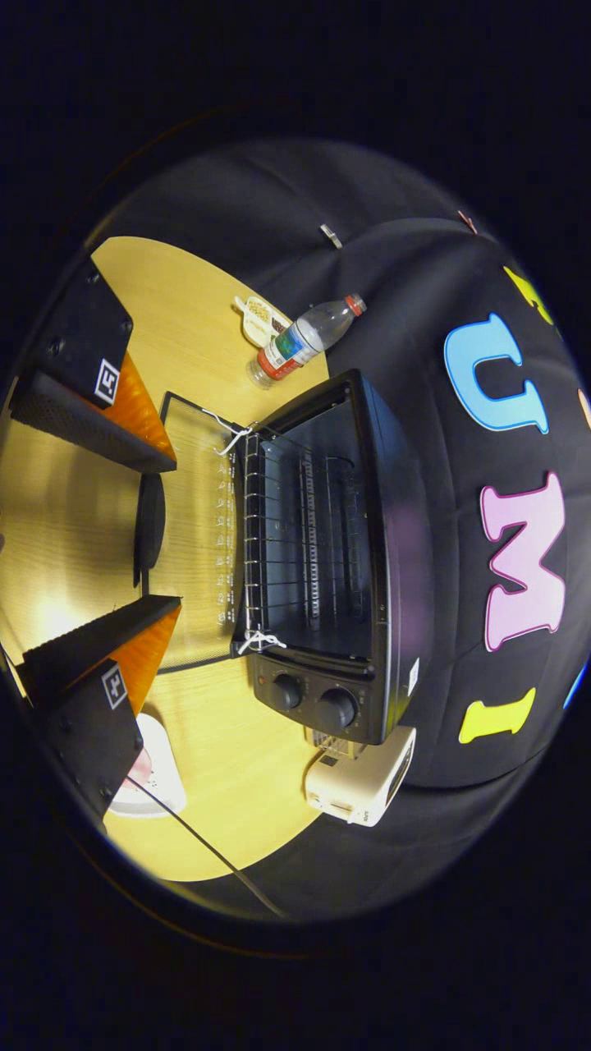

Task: Open the toaster oven, put the food inside, and close the toaster oven door.

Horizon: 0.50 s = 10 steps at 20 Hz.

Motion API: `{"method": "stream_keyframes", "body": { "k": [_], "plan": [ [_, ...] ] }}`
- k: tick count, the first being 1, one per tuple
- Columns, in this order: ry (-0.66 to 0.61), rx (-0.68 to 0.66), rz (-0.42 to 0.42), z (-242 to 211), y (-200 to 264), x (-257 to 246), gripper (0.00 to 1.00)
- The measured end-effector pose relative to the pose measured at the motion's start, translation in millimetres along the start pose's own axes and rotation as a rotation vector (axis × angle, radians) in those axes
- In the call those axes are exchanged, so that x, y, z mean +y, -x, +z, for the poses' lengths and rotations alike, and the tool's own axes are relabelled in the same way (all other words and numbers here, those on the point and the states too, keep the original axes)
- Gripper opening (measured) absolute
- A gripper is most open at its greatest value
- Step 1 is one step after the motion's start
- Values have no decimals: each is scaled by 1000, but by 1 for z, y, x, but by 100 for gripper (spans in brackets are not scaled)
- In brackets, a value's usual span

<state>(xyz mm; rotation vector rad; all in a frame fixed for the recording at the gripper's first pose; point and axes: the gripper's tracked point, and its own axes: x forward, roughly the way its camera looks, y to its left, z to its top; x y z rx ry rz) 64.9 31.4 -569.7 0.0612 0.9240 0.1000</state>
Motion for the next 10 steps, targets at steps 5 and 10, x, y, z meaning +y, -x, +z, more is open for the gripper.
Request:
{"method": "stream_keyframes", "body": {
  "k": [5,10],
  "plan": [
    [31,-44,4,22,40,-77,98],
    [-42,-30,-150,15,81,-193,98]
  ]
}}
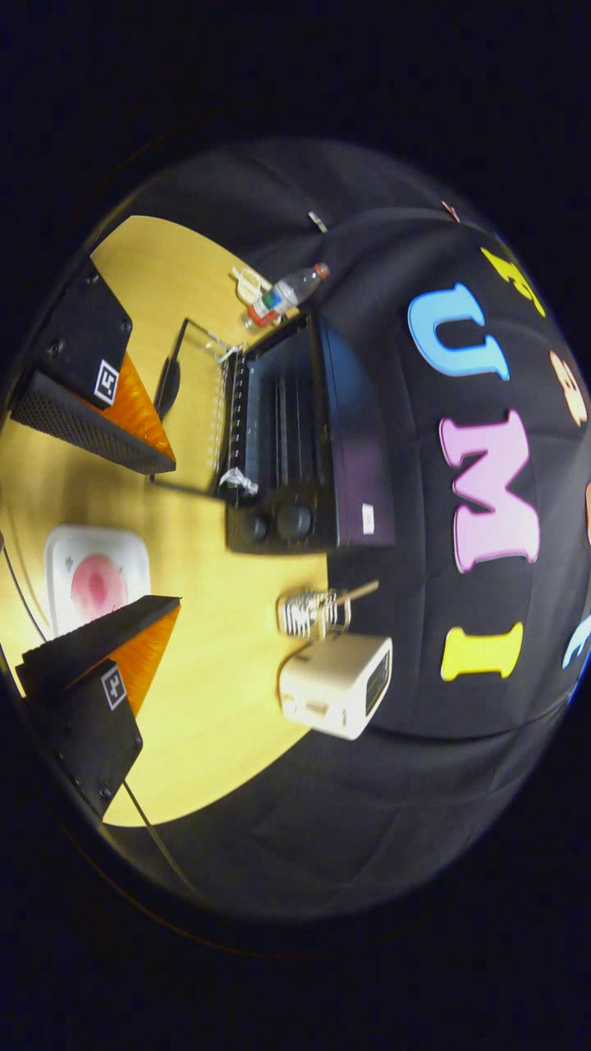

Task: Open the toaster oven, put the food inside, and close the toaster oven door.

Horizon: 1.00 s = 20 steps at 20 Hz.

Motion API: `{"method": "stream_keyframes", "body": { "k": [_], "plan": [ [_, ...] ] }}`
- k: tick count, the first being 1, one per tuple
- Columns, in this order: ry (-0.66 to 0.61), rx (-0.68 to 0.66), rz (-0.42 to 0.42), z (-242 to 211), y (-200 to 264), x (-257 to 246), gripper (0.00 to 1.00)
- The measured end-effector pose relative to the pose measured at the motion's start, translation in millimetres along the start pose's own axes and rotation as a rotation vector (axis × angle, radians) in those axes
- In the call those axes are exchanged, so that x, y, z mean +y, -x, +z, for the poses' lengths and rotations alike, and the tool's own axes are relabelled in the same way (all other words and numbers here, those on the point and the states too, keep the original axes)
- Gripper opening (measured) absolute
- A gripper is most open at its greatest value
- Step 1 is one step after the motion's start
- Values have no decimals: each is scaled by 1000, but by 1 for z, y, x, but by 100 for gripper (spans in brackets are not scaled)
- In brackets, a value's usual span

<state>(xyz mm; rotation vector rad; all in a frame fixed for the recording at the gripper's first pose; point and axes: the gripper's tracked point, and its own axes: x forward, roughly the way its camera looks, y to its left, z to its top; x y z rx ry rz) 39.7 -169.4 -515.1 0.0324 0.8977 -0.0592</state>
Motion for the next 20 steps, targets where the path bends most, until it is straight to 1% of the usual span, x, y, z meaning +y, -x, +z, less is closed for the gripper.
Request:
{"method": "stream_keyframes", "body": {
  "k": [3,5,6,8,9,12,15,18,20],
  "plan": [
    [20,79,-78,-30,9,-58,98],
    [43,143,-119,-54,8,-88,98],
    [42,172,-126,-63,6,-96,98],
    [23,221,-121,-79,-4,-104,88],
    [16,238,-115,-85,-10,-106,79],
    [24,288,-95,-96,-29,-106,72],
    [46,343,-102,-108,-48,-111,54],
    [45,395,-114,-121,-65,-116,55],
    [33,405,-120,-126,-75,-118,54]
  ]
}}
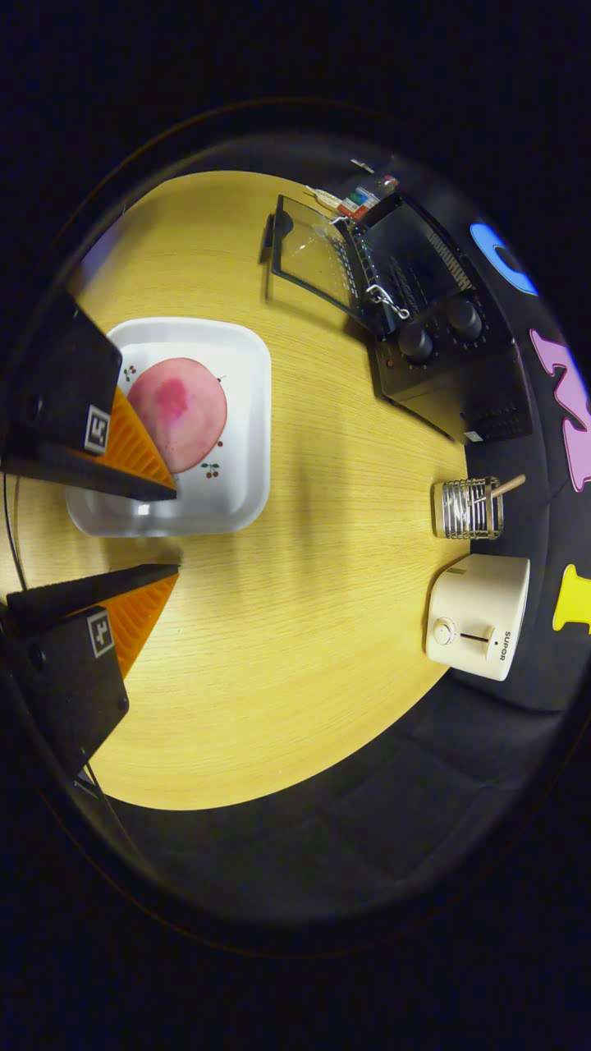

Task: Open the toaster oven, put the food inside, and close the toaster oven door.

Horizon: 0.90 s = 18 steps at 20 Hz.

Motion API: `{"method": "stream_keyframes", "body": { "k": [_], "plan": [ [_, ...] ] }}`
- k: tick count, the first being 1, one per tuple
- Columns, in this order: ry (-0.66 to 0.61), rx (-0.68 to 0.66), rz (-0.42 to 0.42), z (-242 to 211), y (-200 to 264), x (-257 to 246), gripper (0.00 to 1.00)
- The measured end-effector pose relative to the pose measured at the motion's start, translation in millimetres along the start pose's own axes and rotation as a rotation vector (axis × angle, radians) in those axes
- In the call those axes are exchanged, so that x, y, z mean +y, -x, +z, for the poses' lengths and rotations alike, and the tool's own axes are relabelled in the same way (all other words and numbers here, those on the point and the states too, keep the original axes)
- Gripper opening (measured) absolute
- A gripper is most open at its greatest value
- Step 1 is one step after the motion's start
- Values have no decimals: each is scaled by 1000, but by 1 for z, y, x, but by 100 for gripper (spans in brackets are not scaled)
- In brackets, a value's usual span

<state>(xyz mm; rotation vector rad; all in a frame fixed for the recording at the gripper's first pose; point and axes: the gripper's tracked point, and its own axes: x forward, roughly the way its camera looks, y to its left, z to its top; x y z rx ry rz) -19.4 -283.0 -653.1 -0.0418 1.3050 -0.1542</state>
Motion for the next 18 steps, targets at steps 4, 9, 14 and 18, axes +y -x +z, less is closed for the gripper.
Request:
{"method": "stream_keyframes", "body": {
  "k": [4,9,14,18],
  "plan": [
    [6,40,-2,1,6,1,20],
    [33,143,9,-2,6,2,8],
    [64,222,48,-2,3,2,8],
    [-24,286,152,-4,2,3,8]
  ]
}}
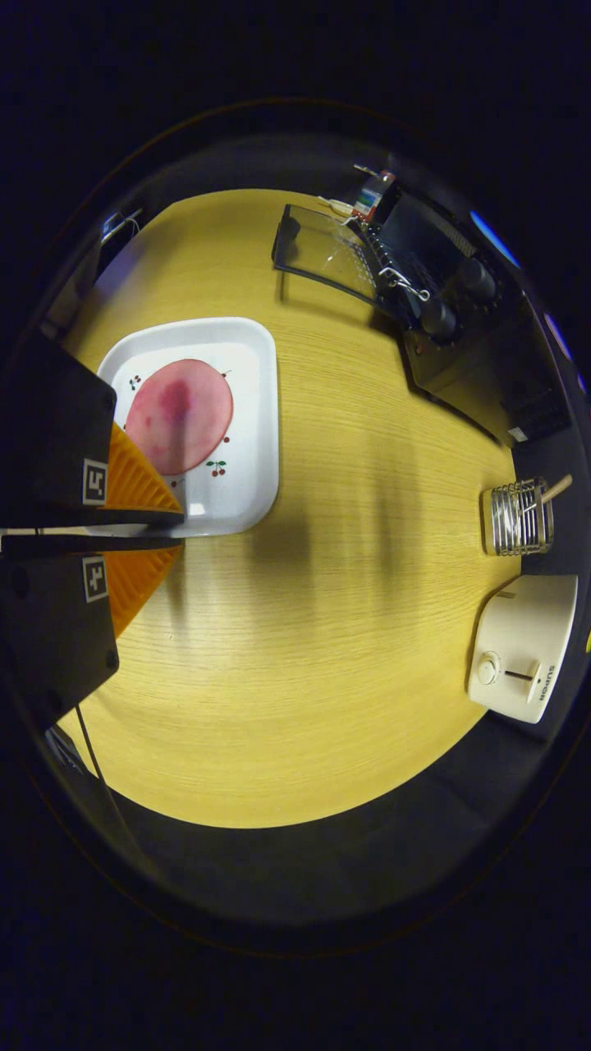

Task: Open the toaster oven, put the food inside, and close the toaster oven door.

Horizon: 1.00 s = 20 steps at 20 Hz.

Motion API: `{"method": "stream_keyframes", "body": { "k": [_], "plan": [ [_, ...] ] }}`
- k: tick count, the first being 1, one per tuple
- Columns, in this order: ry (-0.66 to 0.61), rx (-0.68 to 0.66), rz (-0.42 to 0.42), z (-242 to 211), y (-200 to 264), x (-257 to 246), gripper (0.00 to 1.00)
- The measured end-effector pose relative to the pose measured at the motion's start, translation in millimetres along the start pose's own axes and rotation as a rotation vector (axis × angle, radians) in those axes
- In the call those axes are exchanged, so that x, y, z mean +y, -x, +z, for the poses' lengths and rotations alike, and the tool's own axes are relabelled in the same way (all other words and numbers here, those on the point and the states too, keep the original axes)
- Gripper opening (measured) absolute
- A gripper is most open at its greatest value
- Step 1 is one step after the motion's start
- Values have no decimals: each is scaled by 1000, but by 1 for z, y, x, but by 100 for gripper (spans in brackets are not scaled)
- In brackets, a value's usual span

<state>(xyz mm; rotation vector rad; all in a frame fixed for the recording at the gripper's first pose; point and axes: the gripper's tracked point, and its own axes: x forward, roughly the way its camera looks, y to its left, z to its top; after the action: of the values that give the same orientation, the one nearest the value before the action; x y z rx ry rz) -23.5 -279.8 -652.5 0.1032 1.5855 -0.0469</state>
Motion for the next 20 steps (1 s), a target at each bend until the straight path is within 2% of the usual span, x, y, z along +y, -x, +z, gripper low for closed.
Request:
{"method": "stream_keyframes", "body": {
  "k": [4,5,11,15,20],
  "plan": [
    [-140,92,174,-9,-1,9,8],
    [-179,104,208,-11,-1,10,5],
    [-452,128,391,-26,-2,26,5],
    [-580,96,443,-36,5,36,5],
    [-676,-31,486,-33,35,60,5]
  ]
}}
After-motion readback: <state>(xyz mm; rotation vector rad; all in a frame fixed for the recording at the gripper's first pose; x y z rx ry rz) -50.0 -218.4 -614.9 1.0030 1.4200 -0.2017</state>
